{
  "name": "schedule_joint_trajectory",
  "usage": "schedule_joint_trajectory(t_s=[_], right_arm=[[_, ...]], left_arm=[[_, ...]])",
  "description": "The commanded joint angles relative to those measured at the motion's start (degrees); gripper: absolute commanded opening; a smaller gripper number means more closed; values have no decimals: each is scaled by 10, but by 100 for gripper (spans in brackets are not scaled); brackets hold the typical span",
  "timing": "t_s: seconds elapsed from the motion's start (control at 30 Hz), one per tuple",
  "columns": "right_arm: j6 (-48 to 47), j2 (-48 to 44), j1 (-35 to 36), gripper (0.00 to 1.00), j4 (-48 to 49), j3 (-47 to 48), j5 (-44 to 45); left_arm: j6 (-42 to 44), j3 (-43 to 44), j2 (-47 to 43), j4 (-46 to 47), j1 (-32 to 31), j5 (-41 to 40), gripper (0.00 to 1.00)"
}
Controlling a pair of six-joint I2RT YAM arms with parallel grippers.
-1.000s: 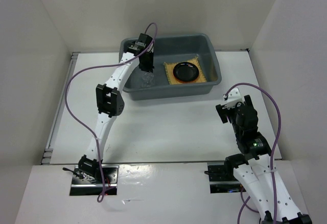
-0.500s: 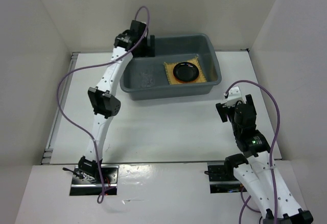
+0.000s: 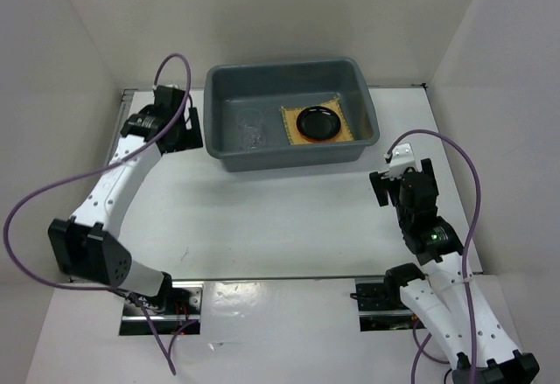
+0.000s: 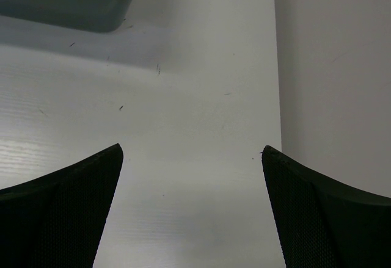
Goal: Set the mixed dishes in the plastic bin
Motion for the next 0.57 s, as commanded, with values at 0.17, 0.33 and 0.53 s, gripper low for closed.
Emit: schedule_joint_trajectory(t_s=[0.17, 0.33, 0.53], right_arm=[[-6, -38, 71, 99, -22, 27, -44], [-6, -44, 87, 99, -22, 22, -51], [-6, -44, 87, 99, -15, 22, -29]], left_arm=[[5, -70, -134, 18, 3, 51, 100], [-1, -137, -236, 10, 3, 102, 100], [-7, -249, -464, 89, 3, 126, 100]])
